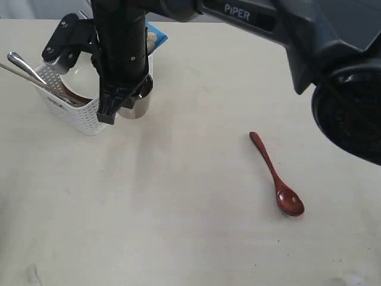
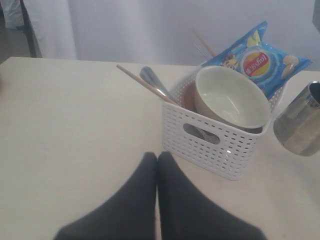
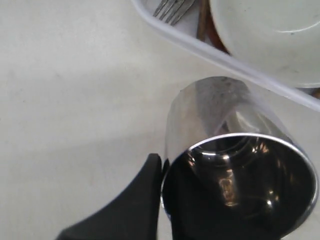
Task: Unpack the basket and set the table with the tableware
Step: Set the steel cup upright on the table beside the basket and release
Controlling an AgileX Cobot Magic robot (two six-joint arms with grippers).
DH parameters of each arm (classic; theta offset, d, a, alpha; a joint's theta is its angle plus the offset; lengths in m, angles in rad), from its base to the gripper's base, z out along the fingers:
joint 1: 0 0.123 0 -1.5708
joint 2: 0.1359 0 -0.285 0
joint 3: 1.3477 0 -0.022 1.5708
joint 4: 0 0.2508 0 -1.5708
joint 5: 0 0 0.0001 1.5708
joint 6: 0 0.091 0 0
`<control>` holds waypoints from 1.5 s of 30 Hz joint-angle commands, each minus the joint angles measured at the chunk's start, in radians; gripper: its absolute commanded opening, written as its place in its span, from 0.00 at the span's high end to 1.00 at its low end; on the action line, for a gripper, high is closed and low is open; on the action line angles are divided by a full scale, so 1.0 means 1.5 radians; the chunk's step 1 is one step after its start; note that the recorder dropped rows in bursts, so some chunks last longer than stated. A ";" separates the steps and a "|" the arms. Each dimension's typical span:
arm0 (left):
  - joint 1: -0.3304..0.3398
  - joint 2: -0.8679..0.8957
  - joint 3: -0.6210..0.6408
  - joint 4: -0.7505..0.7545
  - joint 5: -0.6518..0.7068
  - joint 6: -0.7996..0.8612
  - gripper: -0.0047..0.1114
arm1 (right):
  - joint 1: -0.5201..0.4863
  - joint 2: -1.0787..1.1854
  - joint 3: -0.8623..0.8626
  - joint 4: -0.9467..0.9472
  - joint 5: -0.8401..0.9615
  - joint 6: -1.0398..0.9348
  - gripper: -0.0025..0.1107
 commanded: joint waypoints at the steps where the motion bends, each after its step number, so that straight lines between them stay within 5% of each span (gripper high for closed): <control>1: -0.003 -0.002 0.002 -0.002 -0.003 0.001 0.96 | 0.000 -0.007 0.059 0.009 0.000 -0.126 0.98; 17: -0.003 -0.002 0.002 -0.002 -0.003 0.001 0.96 | -0.001 -0.007 0.087 -0.026 0.000 -0.207 0.98; 25: -0.003 -0.002 0.002 -0.002 -0.003 0.001 0.96 | -0.001 -0.007 0.087 -0.041 0.000 -0.201 0.61; 33: -0.003 -0.002 0.002 -0.002 -0.003 0.001 0.96 | -0.001 -0.012 0.080 -0.149 0.000 -0.108 0.61; 45: -0.003 -0.002 0.002 -0.002 -0.003 0.001 0.96 | -0.001 -0.148 0.080 -0.145 0.000 -0.053 0.61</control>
